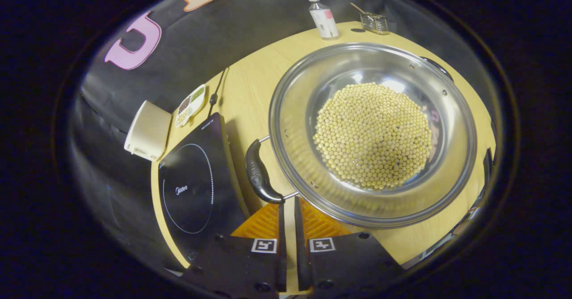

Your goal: First push the handle of the pot to place it horizontally, then grasp the pot with both hands and set it on the induction cooktop.

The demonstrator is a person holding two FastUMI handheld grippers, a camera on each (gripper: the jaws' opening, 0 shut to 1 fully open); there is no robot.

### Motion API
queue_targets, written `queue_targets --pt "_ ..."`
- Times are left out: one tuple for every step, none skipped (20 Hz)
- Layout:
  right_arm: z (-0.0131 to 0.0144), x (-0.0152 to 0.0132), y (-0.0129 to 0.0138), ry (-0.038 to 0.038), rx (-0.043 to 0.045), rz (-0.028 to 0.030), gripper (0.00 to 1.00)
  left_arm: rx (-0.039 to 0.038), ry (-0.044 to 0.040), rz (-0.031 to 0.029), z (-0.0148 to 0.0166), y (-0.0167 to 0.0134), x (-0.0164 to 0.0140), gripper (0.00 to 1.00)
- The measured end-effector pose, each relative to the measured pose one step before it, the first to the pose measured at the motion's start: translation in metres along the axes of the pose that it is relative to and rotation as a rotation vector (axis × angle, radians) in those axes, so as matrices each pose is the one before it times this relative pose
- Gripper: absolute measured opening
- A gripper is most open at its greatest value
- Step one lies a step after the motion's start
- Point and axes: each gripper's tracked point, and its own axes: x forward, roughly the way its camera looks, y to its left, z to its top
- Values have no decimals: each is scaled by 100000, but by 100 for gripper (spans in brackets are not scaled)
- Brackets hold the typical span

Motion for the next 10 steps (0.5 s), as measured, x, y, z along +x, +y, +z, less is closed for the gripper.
queue_targets --pt "-54 -126 -45 -11 -550 205 12 45 595 -665 -219 -260 254 92" --pt "-108 -205 -192 514 -347 214 12 102 443 -839 -63 -321 165 96" --pt "153 -367 -211 -540 -278 -245 12 37 93 -735 14 -269 117 96" --pt "36 -416 -56 -320 -444 418 12 -179 -95 -1049 61 -331 240 96" --pt "66 -628 -165 -446 -684 350 12 -431 220 -1304 -48 -380 225 96" --pt "148 -635 -179 -700 -663 362 12 -440 602 -1302 -98 -367 292 96" --pt "-4 -610 -221 -584 -682 702 12 -364 794 -1207 -195 -307 233 96" --pt "289 -753 -168 -1104 -756 1272 12 -310 551 -1327 -84 -366 332 95" --pt "321 -782 -346 -1402 -1010 979 12 -288 642 -1278 -37 -333 229 95" --pt "288 -809 -660 -1359 -1089 140 12 -316 795 -1272 -92 -268 291 95"
